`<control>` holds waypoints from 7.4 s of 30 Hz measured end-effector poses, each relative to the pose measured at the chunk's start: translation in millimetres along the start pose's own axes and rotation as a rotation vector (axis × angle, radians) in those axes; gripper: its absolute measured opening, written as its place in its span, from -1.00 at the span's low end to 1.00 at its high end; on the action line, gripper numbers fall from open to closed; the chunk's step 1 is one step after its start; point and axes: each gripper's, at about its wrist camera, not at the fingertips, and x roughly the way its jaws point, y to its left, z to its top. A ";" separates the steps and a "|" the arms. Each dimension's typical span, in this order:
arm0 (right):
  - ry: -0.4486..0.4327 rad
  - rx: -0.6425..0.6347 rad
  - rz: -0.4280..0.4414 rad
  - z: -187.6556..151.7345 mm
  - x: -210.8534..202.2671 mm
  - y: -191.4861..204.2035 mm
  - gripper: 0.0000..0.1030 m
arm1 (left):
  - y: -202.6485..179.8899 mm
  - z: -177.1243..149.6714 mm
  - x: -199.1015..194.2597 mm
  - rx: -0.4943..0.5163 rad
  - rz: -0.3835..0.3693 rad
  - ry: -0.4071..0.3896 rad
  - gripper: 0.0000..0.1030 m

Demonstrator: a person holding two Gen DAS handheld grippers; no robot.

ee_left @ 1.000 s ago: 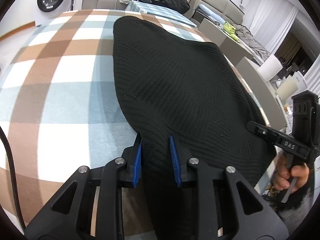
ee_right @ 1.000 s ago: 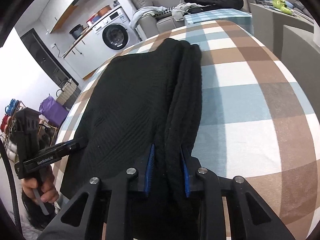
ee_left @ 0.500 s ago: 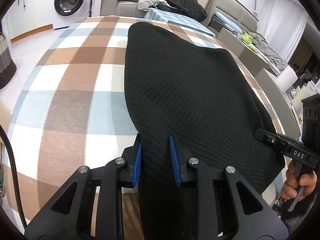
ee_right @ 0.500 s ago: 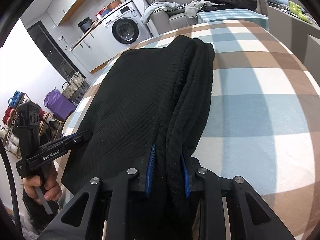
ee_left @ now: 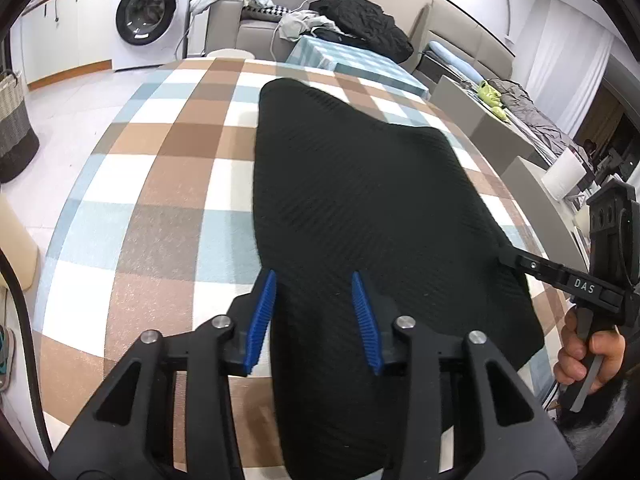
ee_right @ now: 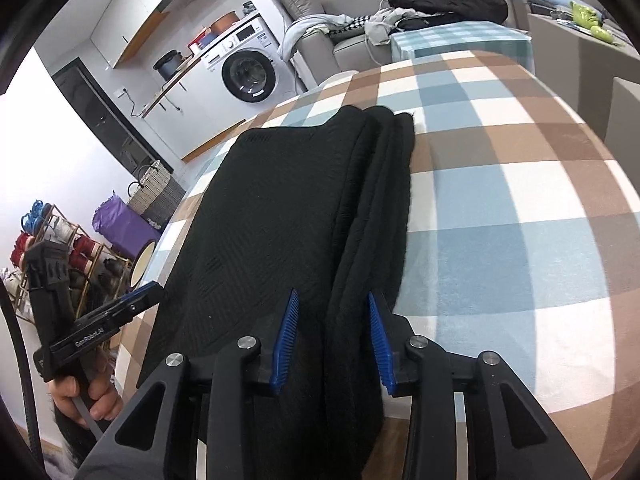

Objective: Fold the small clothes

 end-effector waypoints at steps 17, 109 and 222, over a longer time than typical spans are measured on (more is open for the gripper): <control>0.012 0.004 0.037 -7.2 2.4 6.1 -0.76 | -53.3 -7.3 11.2 0.110 -0.063 0.060 -0.27; 0.056 0.069 0.223 -80.4 -52.0 -31.3 -0.24 | -112.1 -61.5 -13.4 0.291 -0.197 0.120 -0.18; 0.012 -0.017 -0.079 0.2 30.3 0.2 -0.43 | -15.7 -1.0 26.4 0.097 0.006 0.029 -0.57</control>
